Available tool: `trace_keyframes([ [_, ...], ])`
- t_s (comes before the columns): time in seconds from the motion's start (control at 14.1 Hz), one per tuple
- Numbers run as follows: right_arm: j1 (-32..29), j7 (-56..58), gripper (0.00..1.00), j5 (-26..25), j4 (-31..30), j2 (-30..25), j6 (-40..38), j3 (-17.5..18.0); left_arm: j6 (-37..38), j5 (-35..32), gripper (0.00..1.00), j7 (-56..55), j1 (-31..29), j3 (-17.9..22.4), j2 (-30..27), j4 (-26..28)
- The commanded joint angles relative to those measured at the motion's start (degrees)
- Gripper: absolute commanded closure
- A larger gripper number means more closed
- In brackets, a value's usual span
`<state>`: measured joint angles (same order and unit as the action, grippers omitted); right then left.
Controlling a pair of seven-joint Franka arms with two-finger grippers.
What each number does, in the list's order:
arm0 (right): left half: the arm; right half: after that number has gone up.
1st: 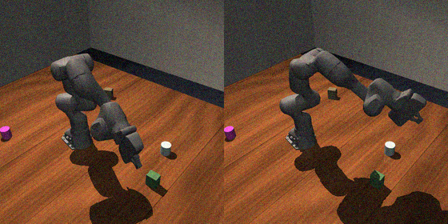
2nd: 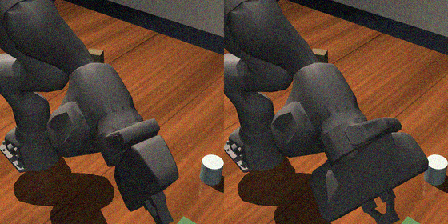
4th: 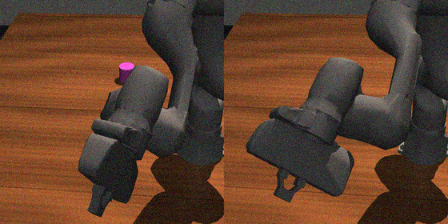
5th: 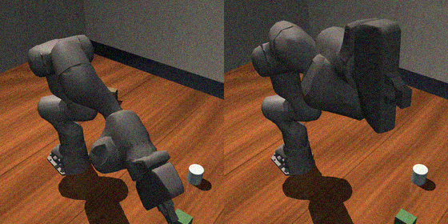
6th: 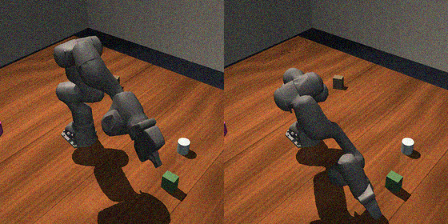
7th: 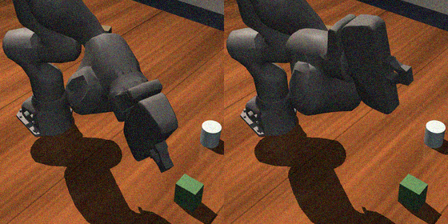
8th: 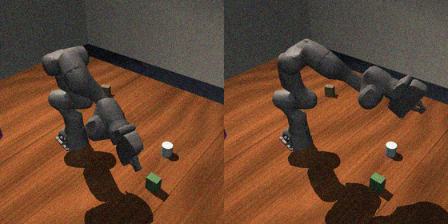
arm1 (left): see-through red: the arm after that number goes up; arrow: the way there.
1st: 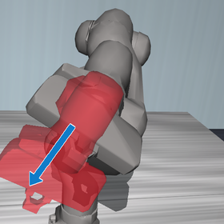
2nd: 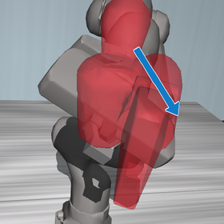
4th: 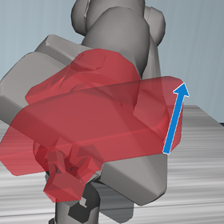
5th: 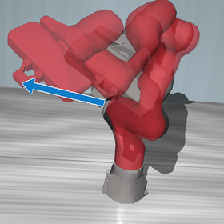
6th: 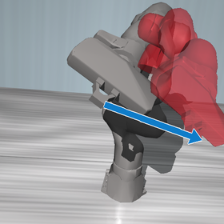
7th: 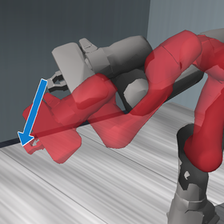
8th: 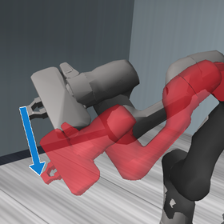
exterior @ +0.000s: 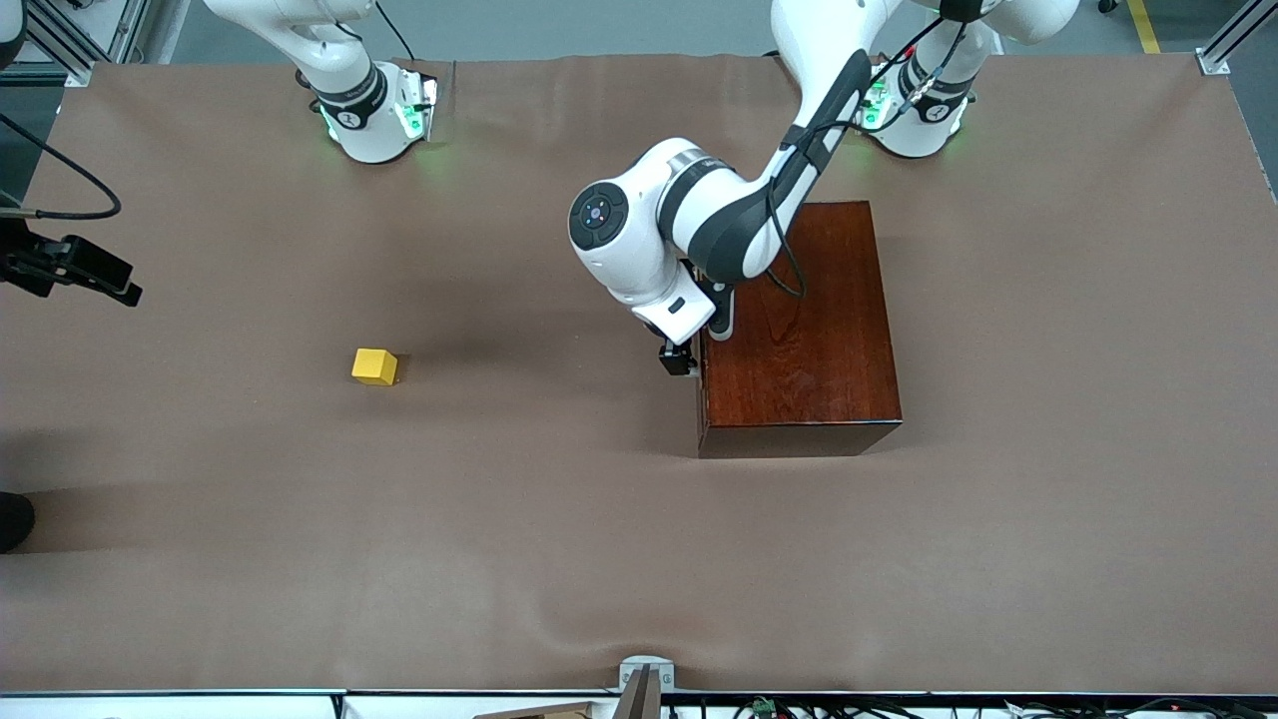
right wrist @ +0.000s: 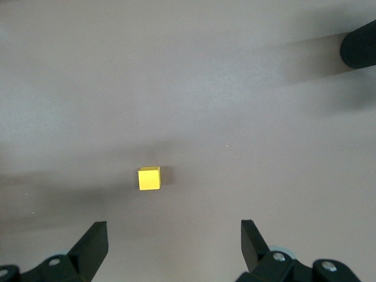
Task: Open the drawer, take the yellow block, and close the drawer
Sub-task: 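Press the drawer front flush with the box using the left gripper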
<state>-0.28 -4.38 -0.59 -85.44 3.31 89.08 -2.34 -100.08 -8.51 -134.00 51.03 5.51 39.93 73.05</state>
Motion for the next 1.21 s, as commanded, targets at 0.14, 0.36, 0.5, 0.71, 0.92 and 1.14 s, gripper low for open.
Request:
trace_keyframes([
  [0.14,-0.9,0.0,0.00,-0.4,-0.9,-1.2,-0.3,0.9,2.5,-2.2,0.00,1.7,-0.4,0.4,-6.3,-0.8],
  [0.36,-1.0,-0.4,0.00,-0.4,-1.0,-1.2,-0.3,0.9,2.5,-1.4,0.00,6.6,-4.0,0.7,-8.4,-0.4],
  [0.5,-0.9,-0.5,0.00,-0.4,-1.0,-1.2,-0.3,0.9,2.4,3.0,0.00,12.0,-8.4,0.6,-10.3,-0.3],
  [0.71,-1.1,-0.5,0.00,-0.4,-0.9,-1.2,-0.3,0.8,2.4,4.6,0.00,20.1,-13.5,0.6,-12.9,2.7],
  [0.92,-1.0,-0.5,0.00,-0.4,-0.9,-1.2,-0.3,0.8,2.4,5.0,0.00,26.0,-16.9,0.4,-15.8,7.3],
  [1.14,-0.9,-0.4,0.00,-0.4,-0.9,-1.2,-0.3,0.9,2.3,5.1,0.00,36.1,-21.2,0.3,-20.3,13.7],
])
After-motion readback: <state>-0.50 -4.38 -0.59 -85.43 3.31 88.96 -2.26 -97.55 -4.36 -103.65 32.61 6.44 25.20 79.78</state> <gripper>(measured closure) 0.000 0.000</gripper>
